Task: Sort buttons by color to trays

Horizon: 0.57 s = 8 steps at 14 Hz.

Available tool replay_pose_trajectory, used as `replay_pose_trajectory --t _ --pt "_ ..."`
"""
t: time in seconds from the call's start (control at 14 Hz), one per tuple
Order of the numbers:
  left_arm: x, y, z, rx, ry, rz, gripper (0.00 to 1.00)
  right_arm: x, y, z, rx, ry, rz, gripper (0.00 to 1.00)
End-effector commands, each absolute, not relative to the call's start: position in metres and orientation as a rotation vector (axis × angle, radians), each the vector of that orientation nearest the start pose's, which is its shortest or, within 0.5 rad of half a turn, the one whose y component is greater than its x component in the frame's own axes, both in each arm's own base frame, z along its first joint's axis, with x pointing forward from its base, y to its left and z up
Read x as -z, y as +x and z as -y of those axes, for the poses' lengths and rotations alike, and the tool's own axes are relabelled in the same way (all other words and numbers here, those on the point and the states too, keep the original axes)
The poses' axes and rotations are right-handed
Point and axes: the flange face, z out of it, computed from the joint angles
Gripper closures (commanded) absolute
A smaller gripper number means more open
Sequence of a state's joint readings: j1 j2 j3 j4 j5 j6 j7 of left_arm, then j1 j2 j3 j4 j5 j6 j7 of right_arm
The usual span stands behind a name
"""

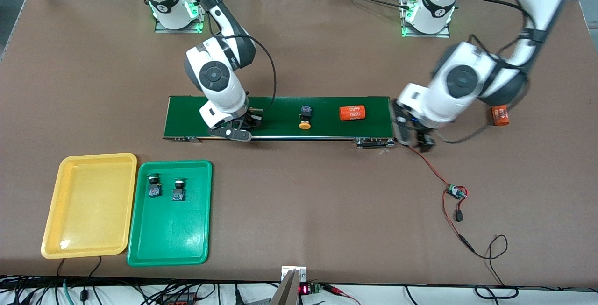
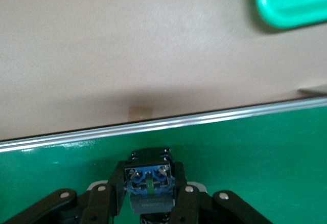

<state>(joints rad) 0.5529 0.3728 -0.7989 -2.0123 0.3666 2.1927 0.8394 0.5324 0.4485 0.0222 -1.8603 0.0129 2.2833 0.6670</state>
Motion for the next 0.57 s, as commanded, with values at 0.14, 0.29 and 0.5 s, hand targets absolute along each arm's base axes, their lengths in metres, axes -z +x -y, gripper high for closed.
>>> replay_pose_trajectory --t 0.14,0.29,0.5 --pt "-0.286 0.582 -0.031 -0.178 -2.723 -1.593 0.0 -0.376 0.623 -0.245 -0.109 -3.139 -0.002 0.86" --pt "-0.274 0.575 -0.083 -0.226 -2.798 -1.428 0.0 -0.383 0.645 -0.189 -0.117 -3.132 0.073 0.85" --pt "-0.259 0.557 -0.155 -0.299 -2.933 -1.056 0.0 -0.362 0.68 -0.109 -0.128 -3.117 0.174 0.85"
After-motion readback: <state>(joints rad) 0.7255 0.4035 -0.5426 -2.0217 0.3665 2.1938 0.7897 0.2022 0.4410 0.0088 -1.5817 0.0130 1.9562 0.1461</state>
